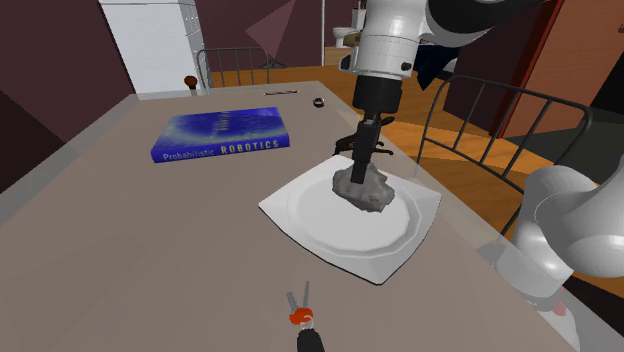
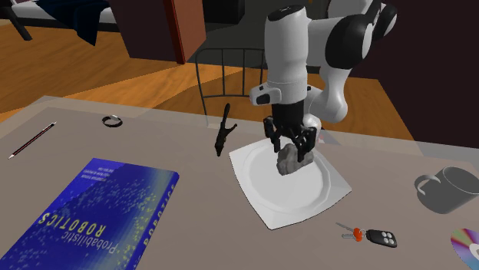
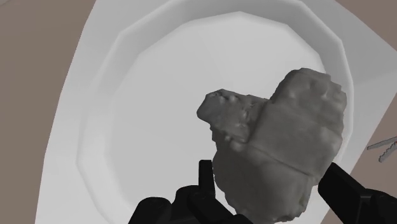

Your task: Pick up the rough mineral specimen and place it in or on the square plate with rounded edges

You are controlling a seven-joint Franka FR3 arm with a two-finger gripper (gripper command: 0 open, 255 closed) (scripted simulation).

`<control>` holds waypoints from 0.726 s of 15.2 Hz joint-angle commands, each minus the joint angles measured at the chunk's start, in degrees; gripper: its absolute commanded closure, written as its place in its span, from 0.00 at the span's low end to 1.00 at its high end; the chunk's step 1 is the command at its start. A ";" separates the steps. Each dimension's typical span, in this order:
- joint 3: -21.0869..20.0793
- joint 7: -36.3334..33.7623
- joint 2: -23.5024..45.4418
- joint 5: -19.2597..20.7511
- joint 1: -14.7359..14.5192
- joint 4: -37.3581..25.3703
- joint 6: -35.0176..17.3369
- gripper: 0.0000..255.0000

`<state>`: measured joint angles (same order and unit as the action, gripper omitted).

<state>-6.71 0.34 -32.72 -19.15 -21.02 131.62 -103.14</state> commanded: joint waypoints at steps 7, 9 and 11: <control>-0.01 0.01 0.00 -0.02 0.00 0.05 -0.09 0.00; -0.01 0.01 0.00 -0.02 0.00 0.05 -0.09 0.00; 0.46 -0.08 -0.04 0.33 0.17 -1.76 1.82 0.00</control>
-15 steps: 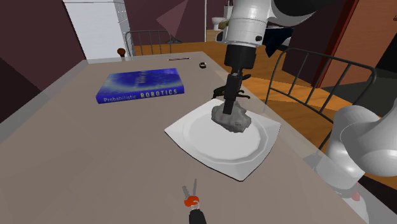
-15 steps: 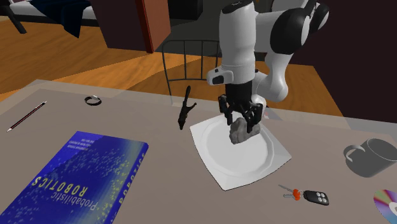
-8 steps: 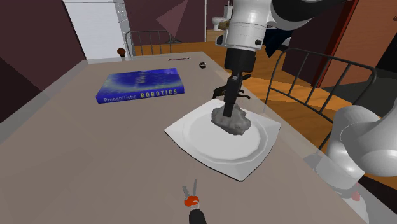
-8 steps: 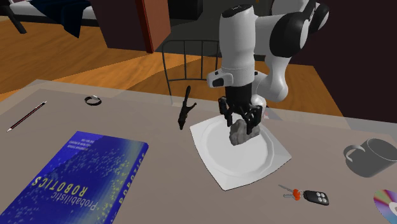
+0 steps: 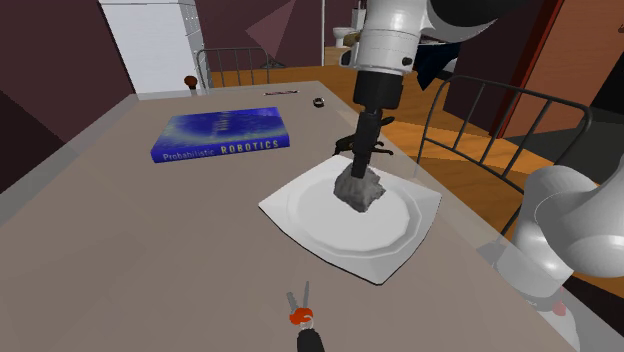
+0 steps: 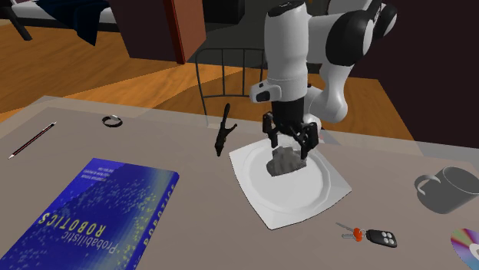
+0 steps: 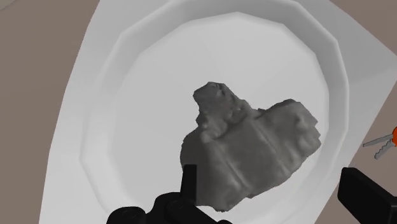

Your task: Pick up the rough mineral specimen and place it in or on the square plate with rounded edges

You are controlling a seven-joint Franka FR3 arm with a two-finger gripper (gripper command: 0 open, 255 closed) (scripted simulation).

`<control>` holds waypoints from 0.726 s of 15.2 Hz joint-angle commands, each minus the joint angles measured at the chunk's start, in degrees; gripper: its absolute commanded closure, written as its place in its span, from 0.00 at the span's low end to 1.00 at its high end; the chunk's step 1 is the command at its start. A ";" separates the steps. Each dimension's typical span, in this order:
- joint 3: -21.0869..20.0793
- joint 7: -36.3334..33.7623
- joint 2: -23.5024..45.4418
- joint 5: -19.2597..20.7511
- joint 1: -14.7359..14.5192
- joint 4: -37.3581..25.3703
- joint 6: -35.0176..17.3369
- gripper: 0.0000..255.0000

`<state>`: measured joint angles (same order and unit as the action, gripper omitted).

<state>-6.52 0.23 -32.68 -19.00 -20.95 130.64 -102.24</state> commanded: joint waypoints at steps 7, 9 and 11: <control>1.54 -0.23 0.22 1.04 0.51 -6.12 6.14 0.00; 1.54 -0.23 0.22 1.04 0.51 -6.12 6.14 0.00; 1.54 -0.23 0.22 1.04 0.51 -6.12 6.14 0.00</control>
